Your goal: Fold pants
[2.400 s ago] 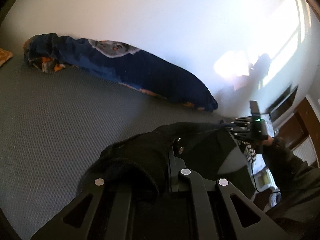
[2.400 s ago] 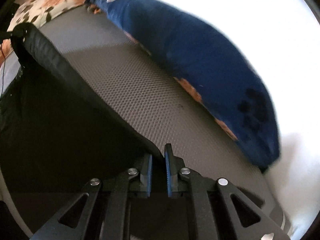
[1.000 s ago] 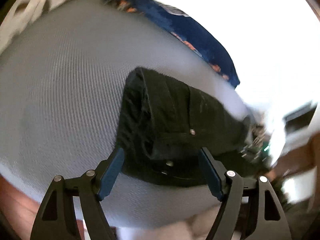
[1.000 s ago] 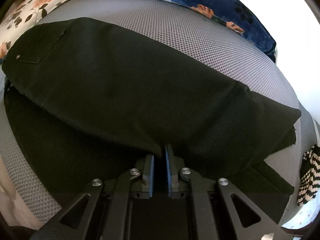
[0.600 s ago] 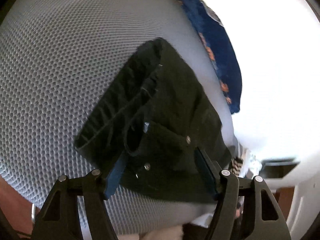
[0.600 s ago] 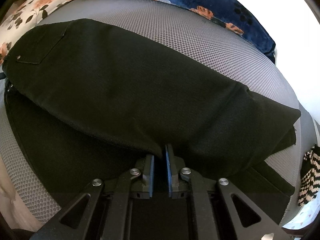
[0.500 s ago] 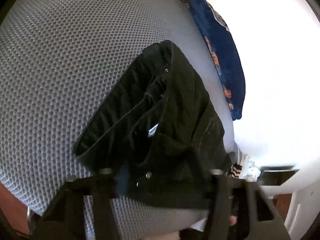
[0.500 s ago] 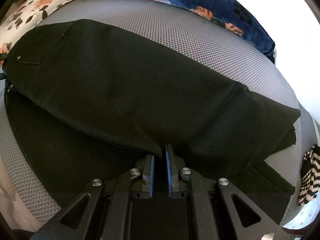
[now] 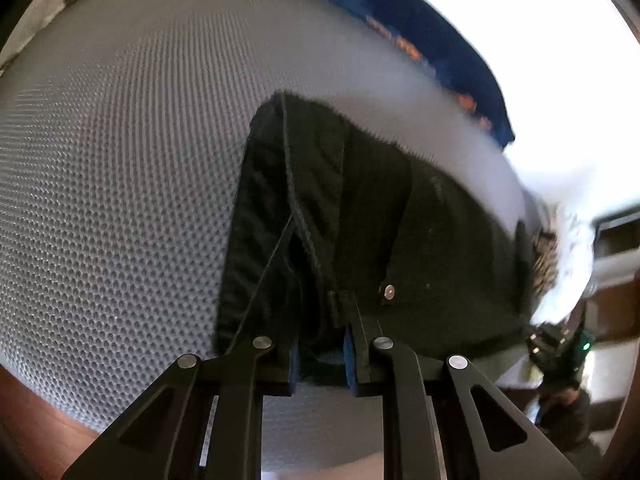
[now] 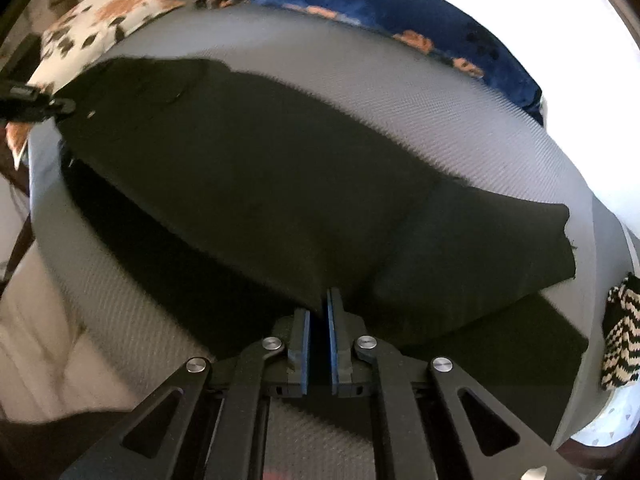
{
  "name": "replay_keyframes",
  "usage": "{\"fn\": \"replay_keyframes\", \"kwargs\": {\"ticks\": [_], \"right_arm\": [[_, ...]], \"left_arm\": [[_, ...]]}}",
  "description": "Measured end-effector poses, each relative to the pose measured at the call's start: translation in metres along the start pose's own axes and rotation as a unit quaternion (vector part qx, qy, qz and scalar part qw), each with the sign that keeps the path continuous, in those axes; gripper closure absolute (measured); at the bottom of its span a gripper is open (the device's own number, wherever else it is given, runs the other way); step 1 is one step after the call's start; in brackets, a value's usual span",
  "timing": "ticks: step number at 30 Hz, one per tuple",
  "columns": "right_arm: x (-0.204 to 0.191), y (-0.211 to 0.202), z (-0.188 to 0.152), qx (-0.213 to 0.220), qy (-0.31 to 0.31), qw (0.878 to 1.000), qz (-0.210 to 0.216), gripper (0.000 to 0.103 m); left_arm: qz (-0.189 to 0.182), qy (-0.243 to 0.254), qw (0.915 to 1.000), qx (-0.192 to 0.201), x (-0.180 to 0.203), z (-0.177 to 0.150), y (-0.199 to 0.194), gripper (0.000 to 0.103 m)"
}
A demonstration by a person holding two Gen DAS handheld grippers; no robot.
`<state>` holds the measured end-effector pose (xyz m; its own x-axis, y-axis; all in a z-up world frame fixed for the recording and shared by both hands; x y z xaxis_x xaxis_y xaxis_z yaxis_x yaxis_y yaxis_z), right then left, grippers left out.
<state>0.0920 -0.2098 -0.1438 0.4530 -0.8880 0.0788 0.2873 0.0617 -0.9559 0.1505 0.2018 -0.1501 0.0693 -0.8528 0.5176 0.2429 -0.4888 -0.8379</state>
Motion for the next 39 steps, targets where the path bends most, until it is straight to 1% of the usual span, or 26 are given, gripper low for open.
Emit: {"fn": "replay_keyframes", "kwargs": {"ticks": [4,6,8,10,11,13,16,18,22,24,28,30,32,35,36,38,39], "right_arm": [[-0.017,0.010,-0.019,-0.024,0.008,1.000,0.017,0.097],[-0.021,0.011,-0.021,-0.028,0.009,0.999,0.020,0.096],[-0.023,0.009,-0.020,-0.027,0.009,0.999,0.020,0.097],[-0.023,0.012,-0.020,-0.037,0.011,0.999,0.022,0.097],[-0.023,0.014,-0.021,-0.041,0.013,0.999,0.024,0.097],[-0.024,0.019,-0.022,-0.047,0.011,0.999,0.023,0.096],[-0.024,0.019,-0.020,-0.049,0.012,0.998,0.023,0.096],[-0.025,0.013,-0.018,-0.048,0.004,0.999,0.024,0.096],[-0.023,0.021,-0.016,-0.055,0.009,0.998,0.027,0.096],[-0.023,0.024,-0.016,-0.052,0.013,0.998,0.027,0.096],[-0.022,0.018,-0.016,-0.054,0.014,0.998,0.039,0.096],[-0.022,0.019,-0.018,-0.056,0.012,0.998,0.040,0.096],[-0.020,0.020,-0.017,-0.055,0.020,0.997,0.043,0.096],[-0.016,0.024,-0.015,-0.052,0.028,0.997,0.050,0.095],[-0.013,0.024,-0.014,-0.050,0.034,0.997,0.053,0.094],[-0.009,0.023,-0.014,-0.046,0.044,0.996,0.060,0.094],[-0.008,0.022,-0.014,-0.045,0.048,0.996,0.061,0.093]], "left_arm": [[-0.003,0.007,0.9999,-0.010,-0.005,-0.009,0.004,0.085],[-0.001,0.023,0.9997,-0.012,-0.014,-0.021,-0.009,0.085],[0.005,0.042,0.9991,-0.010,-0.017,-0.026,-0.014,0.085],[0.017,0.056,0.9982,-0.013,-0.019,-0.029,-0.009,0.085],[0.022,0.058,0.9980,-0.015,-0.017,-0.025,-0.005,0.085],[0.024,0.063,0.9977,-0.011,-0.013,-0.025,-0.002,0.084],[0.027,0.070,0.9972,-0.005,-0.005,-0.028,0.000,0.084],[0.031,0.076,0.9967,-0.004,-0.007,-0.040,-0.001,0.084],[0.033,0.081,0.9962,-0.001,-0.008,-0.039,0.000,0.082],[0.041,0.082,0.9958,0.003,0.000,-0.038,0.005,0.080],[0.058,0.095,0.9937,0.012,0.008,-0.045,-0.002,0.079],[0.066,0.104,0.9923,0.017,0.004,-0.042,0.004,0.078],[0.068,0.098,0.9927,0.019,0.004,-0.041,0.007,0.078],[0.068,0.093,0.9931,0.023,0.000,-0.038,0.008,0.075],[0.070,0.092,0.9929,0.025,0.000,-0.038,0.006,0.073],[0.084,0.097,0.9911,0.033,0.000,-0.037,-0.005,0.067],[0.097,0.103,0.9892,0.039,0.001,-0.037,-0.011,0.064]]}}
Point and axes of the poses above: each gripper's, at about its wrist camera, not at the fingertips, and y roughly the way its jaws point, x to its right, z to its top, the point moved 9 cm from there along y, roughly the way its jaws point
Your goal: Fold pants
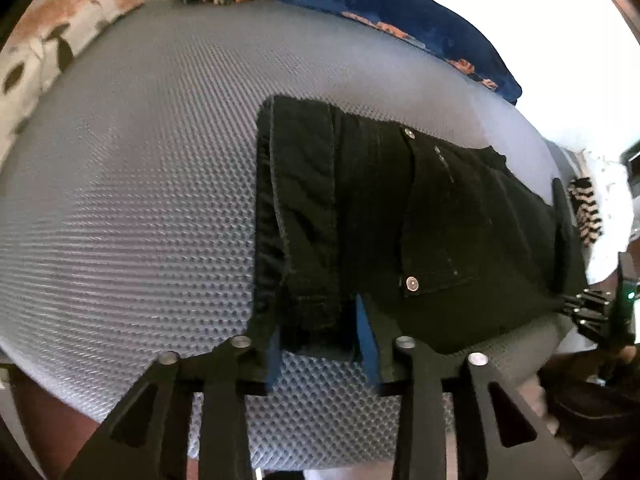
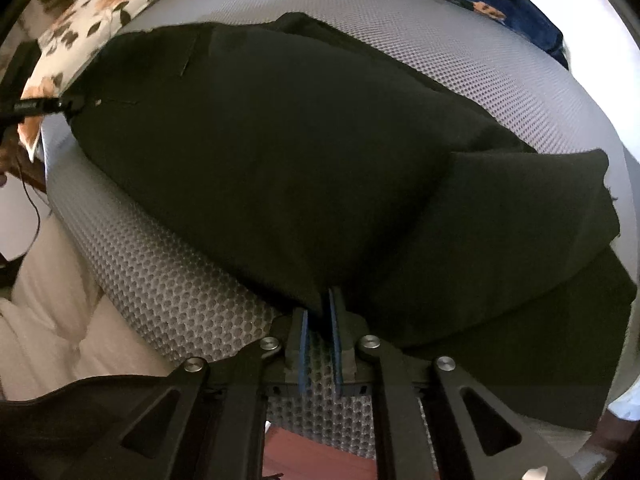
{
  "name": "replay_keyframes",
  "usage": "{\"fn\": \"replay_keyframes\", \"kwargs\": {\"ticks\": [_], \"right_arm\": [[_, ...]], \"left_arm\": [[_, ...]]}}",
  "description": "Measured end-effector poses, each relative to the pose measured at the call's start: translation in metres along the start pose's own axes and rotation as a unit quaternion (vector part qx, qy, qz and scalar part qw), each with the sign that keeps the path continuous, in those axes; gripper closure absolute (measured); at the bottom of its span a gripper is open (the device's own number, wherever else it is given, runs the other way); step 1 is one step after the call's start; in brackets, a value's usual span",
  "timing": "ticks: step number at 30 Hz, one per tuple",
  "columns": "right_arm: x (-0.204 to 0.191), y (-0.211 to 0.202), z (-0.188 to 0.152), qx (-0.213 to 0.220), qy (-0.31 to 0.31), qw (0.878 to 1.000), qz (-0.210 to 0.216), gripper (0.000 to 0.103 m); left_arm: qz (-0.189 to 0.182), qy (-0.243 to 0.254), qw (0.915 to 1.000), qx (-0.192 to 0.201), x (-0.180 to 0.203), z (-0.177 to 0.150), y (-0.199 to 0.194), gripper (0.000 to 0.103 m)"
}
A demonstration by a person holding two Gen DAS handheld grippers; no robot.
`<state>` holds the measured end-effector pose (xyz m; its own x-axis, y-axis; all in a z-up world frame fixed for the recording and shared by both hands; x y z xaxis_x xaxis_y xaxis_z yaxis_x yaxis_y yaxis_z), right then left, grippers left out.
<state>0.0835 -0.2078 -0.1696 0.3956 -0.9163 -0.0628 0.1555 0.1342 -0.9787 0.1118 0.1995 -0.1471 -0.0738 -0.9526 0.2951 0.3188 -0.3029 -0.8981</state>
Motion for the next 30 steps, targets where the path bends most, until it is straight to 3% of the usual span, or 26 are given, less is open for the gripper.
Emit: {"fn": "replay_keyframes", "kwargs": {"ticks": [5,8,11,13,17,21,23,27,30], "right_arm": [[0.005,-0.018,0.001,0.019,0.013,1.000,0.012,0.069],[0.009,-0.036,-0.004,0.038,0.015,0.999,0.006,0.057],[0.027,-0.048,-0.010,0.059,0.048,0.997,0.006,0.054],[0.046,-0.053,-0.009,0.071,0.099,0.992,0.019,0.054],[0.086,-0.048,-0.010,0.079,0.227,0.969,0.063,0.054],[0.104,-0.036,-0.016,0.081,0.301,0.944,0.111,0.053],[0.108,-0.030,-0.015,0.083,0.320,0.935,0.130,0.053],[0.107,-0.013,-0.008,0.073,0.338,0.928,0.136,0.054],[0.107,-0.008,-0.002,0.079,0.345,0.924,0.147,0.060]], "left_arm": [[0.059,0.058,0.9950,0.055,0.009,0.002,-0.043,0.063],[0.095,0.113,0.9834,0.105,0.033,0.007,-0.067,0.057],[0.092,0.183,0.9692,0.136,0.075,0.008,-0.073,0.054],[0.066,0.230,0.9604,0.143,0.112,0.006,-0.066,0.054],[0.009,0.286,0.9502,0.123,0.172,-0.003,-0.038,0.054],[-0.045,0.336,0.9351,0.104,0.235,-0.017,-0.011,0.054],[-0.065,0.356,0.9277,0.093,0.262,-0.026,0.001,0.054],[-0.095,0.383,0.9163,0.069,0.301,-0.043,0.021,0.054],[-0.112,0.393,0.9112,0.053,0.326,-0.052,0.034,0.054]]}}
Point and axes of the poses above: each gripper's, at about its wrist camera, not at the fingertips, and y roughly the way its jaws point, x to its right, z to its top, the point moved 9 cm from there along y, roughly the way its jaws point
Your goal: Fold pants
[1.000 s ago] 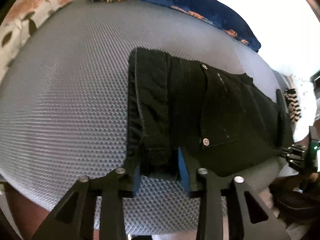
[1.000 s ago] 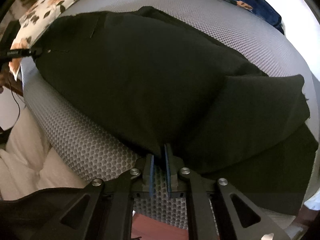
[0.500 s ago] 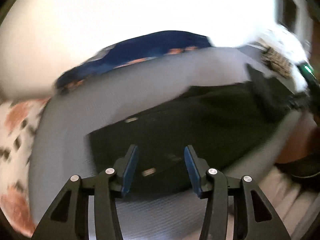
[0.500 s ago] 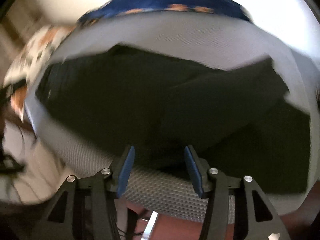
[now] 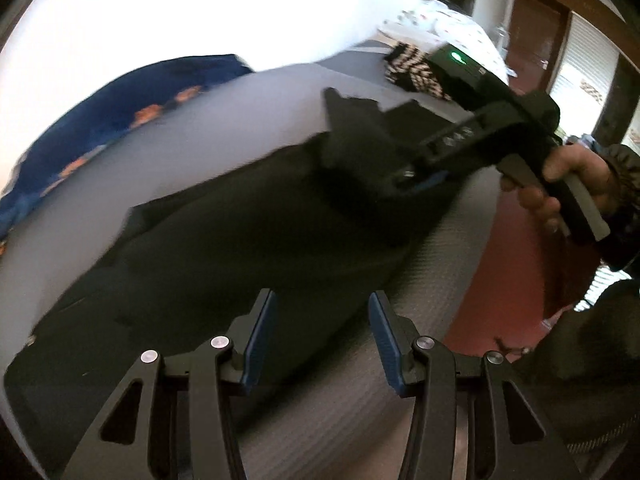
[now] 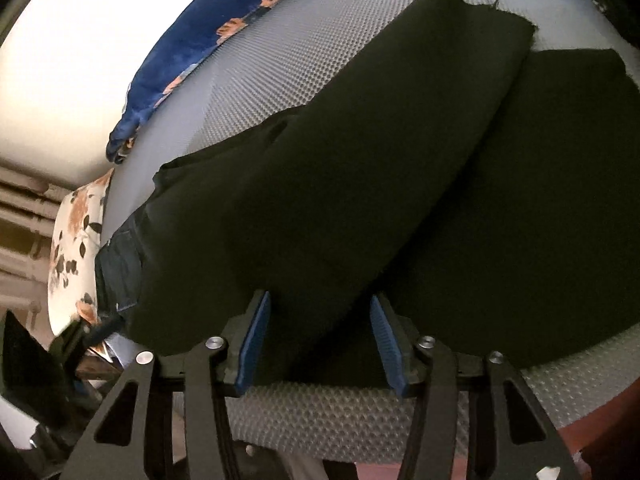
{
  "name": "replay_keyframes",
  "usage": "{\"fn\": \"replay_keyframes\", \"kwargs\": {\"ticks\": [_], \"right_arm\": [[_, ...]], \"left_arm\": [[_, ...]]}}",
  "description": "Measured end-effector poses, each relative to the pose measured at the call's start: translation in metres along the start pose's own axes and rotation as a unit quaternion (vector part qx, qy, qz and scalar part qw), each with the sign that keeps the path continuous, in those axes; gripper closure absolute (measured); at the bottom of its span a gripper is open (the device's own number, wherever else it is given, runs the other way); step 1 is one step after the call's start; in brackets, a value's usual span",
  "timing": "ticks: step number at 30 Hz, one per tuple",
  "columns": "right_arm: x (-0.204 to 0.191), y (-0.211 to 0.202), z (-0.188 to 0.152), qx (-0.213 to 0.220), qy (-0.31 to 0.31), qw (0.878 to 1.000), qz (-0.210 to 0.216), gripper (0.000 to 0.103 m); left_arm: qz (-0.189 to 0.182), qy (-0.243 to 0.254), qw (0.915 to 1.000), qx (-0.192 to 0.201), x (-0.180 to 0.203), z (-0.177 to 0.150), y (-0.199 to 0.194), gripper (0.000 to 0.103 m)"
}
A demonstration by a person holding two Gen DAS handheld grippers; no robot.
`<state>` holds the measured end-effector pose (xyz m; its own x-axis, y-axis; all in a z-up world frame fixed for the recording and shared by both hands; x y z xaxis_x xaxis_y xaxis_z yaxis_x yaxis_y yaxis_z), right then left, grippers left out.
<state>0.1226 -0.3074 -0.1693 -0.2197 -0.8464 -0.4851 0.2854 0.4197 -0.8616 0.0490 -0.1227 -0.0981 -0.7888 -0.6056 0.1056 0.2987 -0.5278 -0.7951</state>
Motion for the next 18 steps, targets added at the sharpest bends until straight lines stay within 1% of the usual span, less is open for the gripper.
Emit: {"fn": "replay_keyframes", "kwargs": {"ticks": [1,4,7,9,13,14,15,16,17,18], "right_arm": [[-0.002,0.001,0.001,0.003,0.002,1.000,0.003,0.065],[-0.001,-0.005,0.005,0.012,0.010,1.000,0.015,0.073],[0.000,-0.017,0.009,0.019,0.018,0.999,0.035,0.078],[-0.003,-0.020,0.013,0.021,0.025,0.998,0.052,0.078],[-0.002,-0.024,0.016,0.028,0.030,0.997,0.069,0.079],[-0.002,-0.024,0.017,0.031,0.027,0.997,0.069,0.079],[0.001,-0.024,0.018,0.035,0.026,0.997,0.065,0.079],[0.004,-0.023,0.019,0.036,0.028,0.997,0.065,0.079],[0.009,-0.022,0.021,0.038,0.033,0.997,0.066,0.079],[0.016,-0.021,0.024,0.043,0.039,0.996,0.063,0.079]], "left_arm": [[-0.008,0.001,1.0000,-0.001,0.006,0.003,0.004,0.054],[-0.026,0.013,0.9996,-0.002,0.027,0.010,0.018,0.054],[-0.036,0.026,0.9990,-0.004,0.045,0.019,0.034,0.054],[-0.039,0.033,0.9986,-0.009,0.055,0.025,0.046,0.054],[-0.038,0.036,0.9983,-0.025,0.064,0.026,0.070,0.055],[-0.034,0.037,0.9981,-0.036,0.066,0.025,0.077,0.059],[-0.029,0.040,0.9980,-0.040,0.066,0.022,0.080,0.076],[-0.021,0.041,0.9981,-0.041,0.065,0.022,0.083,0.082],[-0.021,0.040,0.9981,-0.041,0.065,0.022,0.085,0.082],[-0.027,0.033,0.9983,-0.040,0.064,0.022,0.084,0.086]]}}
Point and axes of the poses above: each gripper's, at about its wrist camera, not at the fingertips, and y roughly the way its jaws point, x to its right, z to its top, the point moved 9 cm from there along y, roughly the way its jaws point
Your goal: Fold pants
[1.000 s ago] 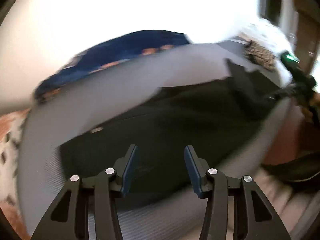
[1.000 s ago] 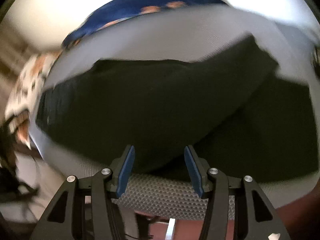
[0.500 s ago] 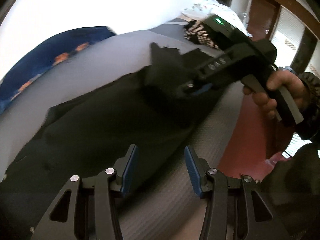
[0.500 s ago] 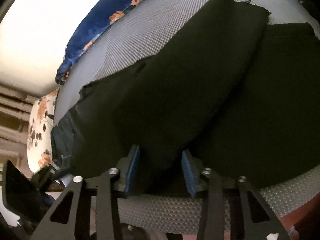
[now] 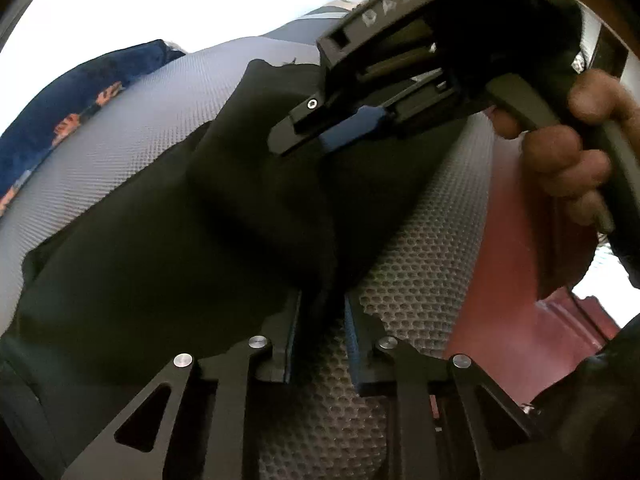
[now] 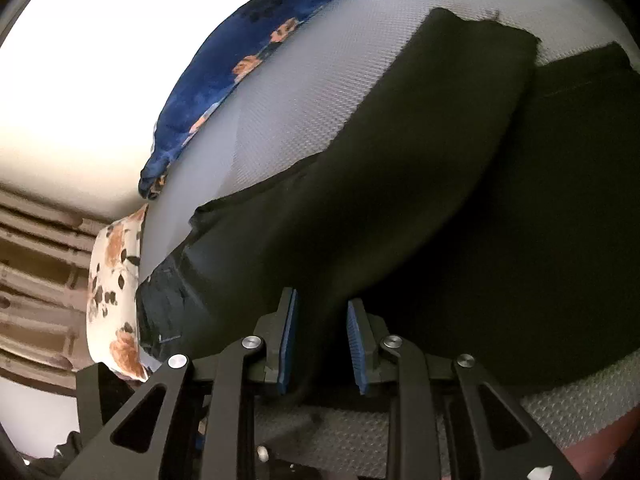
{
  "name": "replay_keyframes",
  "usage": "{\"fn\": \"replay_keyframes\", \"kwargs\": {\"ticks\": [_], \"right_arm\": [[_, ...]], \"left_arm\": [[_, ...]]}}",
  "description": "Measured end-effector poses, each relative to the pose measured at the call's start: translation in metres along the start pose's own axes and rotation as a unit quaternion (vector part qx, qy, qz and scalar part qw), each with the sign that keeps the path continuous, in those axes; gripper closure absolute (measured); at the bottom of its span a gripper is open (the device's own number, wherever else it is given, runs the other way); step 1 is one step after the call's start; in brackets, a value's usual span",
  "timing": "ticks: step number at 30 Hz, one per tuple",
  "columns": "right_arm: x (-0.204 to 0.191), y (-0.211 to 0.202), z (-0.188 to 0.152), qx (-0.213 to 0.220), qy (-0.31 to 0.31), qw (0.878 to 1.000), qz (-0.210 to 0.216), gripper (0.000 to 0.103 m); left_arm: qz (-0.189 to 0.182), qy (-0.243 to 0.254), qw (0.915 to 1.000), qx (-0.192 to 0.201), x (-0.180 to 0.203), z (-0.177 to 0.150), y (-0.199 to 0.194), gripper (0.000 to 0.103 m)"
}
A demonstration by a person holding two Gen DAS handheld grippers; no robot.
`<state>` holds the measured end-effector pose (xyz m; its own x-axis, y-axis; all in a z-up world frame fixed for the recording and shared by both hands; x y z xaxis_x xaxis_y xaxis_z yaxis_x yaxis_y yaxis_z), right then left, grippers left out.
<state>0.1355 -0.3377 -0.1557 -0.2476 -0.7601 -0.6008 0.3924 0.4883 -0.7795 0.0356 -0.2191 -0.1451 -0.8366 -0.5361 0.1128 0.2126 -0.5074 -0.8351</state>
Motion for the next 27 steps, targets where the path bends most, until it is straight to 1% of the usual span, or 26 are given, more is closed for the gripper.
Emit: {"fn": "replay_keyframes", "kwargs": {"ticks": [1,4,7,8,14,17,20,22,26,27], "right_arm": [[0.007,0.000,0.005,0.006,0.003,1.000,-0.005,0.079],[0.030,0.002,0.028,0.024,0.011,0.999,-0.018,0.079],[0.050,0.000,0.055,0.034,0.044,0.998,0.000,0.078],[0.056,-0.003,0.064,0.041,0.052,0.998,0.000,0.078],[0.088,-0.028,0.118,0.091,0.075,0.993,-0.029,0.078],[0.104,-0.036,0.140,0.104,0.088,0.990,-0.040,0.079],[0.117,-0.041,0.158,0.111,0.103,0.987,-0.051,0.082],[0.124,-0.044,0.167,0.114,0.109,0.986,-0.055,0.089],[0.125,-0.048,0.176,0.122,0.111,0.984,-0.063,0.091],[0.124,-0.050,0.177,0.124,0.107,0.984,-0.065,0.096]], "left_arm": [[-0.006,-0.006,1.0000,0.002,0.000,0.001,-0.002,0.089],[-0.015,-0.018,0.9997,0.002,-0.003,0.001,-0.005,0.091],[-0.016,-0.033,0.9993,0.003,-0.005,0.001,-0.007,0.091],[-0.018,-0.037,0.9992,0.002,-0.006,0.001,-0.006,0.091],[-0.029,-0.055,0.9981,-0.002,-0.007,-0.001,-0.006,0.091],[-0.033,-0.063,0.9974,-0.004,-0.008,-0.002,-0.005,0.091],[-0.037,-0.069,0.9969,-0.005,-0.010,-0.002,-0.004,0.091],[-0.038,-0.072,0.9967,-0.006,-0.011,-0.002,-0.004,0.091],[-0.039,-0.075,0.9964,-0.007,-0.012,-0.002,-0.003,0.091],[-0.039,-0.075,0.9964,-0.007,-0.012,-0.001,-0.003,0.091]]}}
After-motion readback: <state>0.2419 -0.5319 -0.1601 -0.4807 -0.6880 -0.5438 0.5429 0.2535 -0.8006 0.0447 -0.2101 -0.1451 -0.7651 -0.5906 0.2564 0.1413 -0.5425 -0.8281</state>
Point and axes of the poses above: each gripper's, at about its wrist camera, not at the fingertips, and y roughly the way its jaws point, x to its right, z to its top, the point moved 9 cm from there along y, roughly the way its jaws point
